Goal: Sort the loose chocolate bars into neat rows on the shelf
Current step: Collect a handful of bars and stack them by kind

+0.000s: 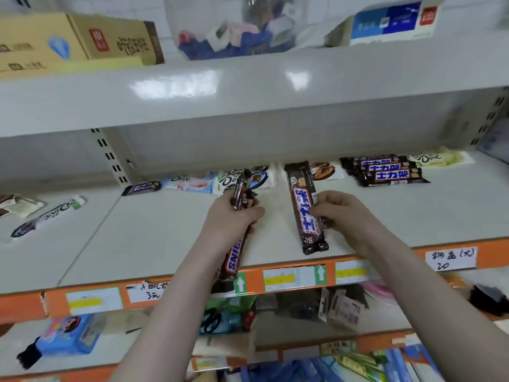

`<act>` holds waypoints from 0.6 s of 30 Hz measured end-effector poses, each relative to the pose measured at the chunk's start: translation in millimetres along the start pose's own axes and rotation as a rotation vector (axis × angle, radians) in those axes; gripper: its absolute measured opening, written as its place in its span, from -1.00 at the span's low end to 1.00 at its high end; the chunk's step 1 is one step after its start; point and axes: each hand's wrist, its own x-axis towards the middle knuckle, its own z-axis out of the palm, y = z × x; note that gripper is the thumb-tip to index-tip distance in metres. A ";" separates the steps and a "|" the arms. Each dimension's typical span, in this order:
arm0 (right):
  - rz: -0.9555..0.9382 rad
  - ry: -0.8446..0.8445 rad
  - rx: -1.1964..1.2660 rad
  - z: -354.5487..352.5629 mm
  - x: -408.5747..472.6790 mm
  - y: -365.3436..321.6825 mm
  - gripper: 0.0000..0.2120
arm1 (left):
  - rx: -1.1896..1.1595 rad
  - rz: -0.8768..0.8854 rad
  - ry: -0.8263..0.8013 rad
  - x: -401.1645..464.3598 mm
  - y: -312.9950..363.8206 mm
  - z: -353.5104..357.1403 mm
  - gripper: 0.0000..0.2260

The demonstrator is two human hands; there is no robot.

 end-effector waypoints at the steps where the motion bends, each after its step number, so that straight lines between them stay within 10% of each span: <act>1: 0.014 0.014 0.040 -6.9 0.1 1.0 -0.84 | 0.006 0.005 -0.004 -0.5 2.5 5.5 -0.93; 12: -0.121 0.186 0.288 -136.0 -4.0 5.7 -0.60 | 0.031 0.013 0.031 2.9 33.1 118.6 -0.93; 18: -0.202 0.130 -0.313 -209.8 -4.7 6.9 -0.76 | 0.100 0.034 0.111 3.3 46.9 171.6 -0.94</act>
